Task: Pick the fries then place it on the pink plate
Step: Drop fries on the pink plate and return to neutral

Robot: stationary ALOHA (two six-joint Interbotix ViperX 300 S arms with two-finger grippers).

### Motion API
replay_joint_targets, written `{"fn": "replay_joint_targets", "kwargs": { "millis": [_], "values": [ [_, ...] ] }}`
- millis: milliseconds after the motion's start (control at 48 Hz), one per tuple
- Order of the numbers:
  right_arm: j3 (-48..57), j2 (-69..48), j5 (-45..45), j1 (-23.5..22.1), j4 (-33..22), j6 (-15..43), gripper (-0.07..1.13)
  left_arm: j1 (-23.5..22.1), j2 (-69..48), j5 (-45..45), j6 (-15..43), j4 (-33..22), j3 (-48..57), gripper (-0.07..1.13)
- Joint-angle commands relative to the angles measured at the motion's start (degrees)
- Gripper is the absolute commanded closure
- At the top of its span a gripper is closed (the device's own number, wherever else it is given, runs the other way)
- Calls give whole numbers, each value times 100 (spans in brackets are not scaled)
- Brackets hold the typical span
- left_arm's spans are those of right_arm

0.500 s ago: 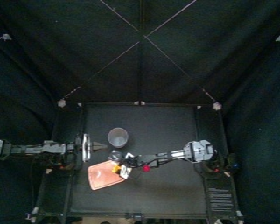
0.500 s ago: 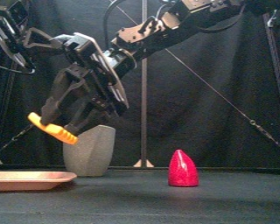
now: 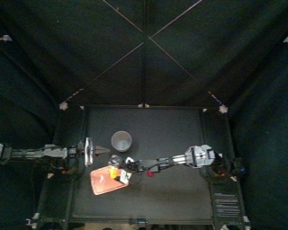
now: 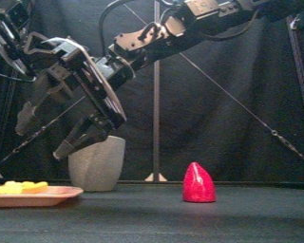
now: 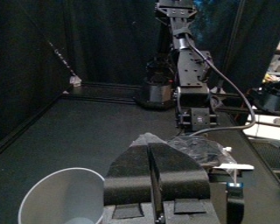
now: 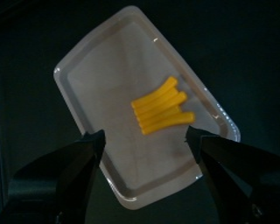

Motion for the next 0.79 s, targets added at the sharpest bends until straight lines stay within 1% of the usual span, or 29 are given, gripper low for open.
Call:
{"fn": "replay_joint_targets", "kwargs": {
  "millis": [21,167,417,604,688,792],
  "values": [
    [290,-606,-264,9,62,9,1,9,9,-18,0,0,-70,104],
    [1107,-1178,-1046,-26,211,-9,1,9,9,-26,0,-9,-88,104],
    [2663,-2188,-2628,-62,88,-97,1,9,0,-35,0,-9,-97,104],
    [3779,-2839,-3560,-290,-431,-105,1,9,-9,-44,0,-9,-97,104],
    [4184,-3182,-3981,-431,-668,-105,1,9,-9,-53,-18,-9,-88,104],
    [4491,-3542,-4271,-589,-949,-132,1,0,-9,-44,-18,-9,-97,104]
  ]
}}
